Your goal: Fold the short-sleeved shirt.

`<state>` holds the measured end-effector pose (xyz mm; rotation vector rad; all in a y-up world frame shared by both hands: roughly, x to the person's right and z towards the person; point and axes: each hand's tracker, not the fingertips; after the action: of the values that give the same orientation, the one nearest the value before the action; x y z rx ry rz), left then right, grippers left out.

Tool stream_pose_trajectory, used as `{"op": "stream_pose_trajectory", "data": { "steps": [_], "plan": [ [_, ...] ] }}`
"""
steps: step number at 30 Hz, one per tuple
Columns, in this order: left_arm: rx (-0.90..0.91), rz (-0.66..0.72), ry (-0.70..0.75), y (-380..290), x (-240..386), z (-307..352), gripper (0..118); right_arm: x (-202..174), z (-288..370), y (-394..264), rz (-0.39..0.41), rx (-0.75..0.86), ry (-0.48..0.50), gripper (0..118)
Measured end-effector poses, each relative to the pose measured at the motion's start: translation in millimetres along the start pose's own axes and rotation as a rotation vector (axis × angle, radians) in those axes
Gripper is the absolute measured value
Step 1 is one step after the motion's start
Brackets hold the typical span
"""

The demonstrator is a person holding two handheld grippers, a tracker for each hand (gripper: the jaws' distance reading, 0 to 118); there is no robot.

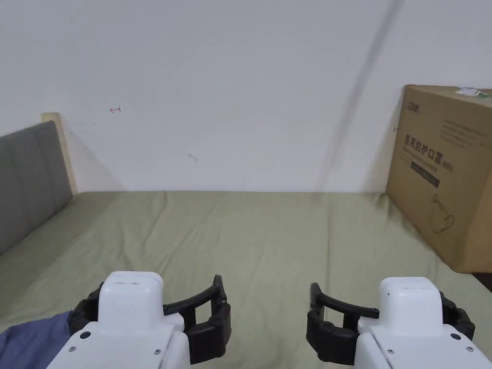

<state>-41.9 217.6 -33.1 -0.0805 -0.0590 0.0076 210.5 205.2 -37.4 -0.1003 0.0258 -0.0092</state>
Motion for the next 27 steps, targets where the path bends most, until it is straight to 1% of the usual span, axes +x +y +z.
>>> {"op": "stream_pose_trajectory", "data": {
  "steps": [6,13,22,25,27],
  "plan": [
    [-0.011,-0.007,-0.006,-2.2,1.1,-2.5,109,-1.4,-1.2,-3.1,0.015,-0.014,0.000,118],
    [-0.023,-0.035,0.002,-0.2,3.3,-2.7,109,0.5,-2.9,-3.6,-0.004,-0.023,0.001,118],
    [-0.029,-0.028,0.007,4.5,4.8,0.3,109,1.0,-3.2,-3.9,-0.005,-0.030,0.006,118],
    [-0.033,-0.021,0.005,4.8,4.1,0.2,109,2.3,-2.9,-3.5,-0.032,-0.028,0.031,118],
    [-0.032,-0.004,0.001,7.1,4.5,-0.2,109,2.3,-3.3,-1.4,-0.043,-0.029,0.028,118]
  ]
}}
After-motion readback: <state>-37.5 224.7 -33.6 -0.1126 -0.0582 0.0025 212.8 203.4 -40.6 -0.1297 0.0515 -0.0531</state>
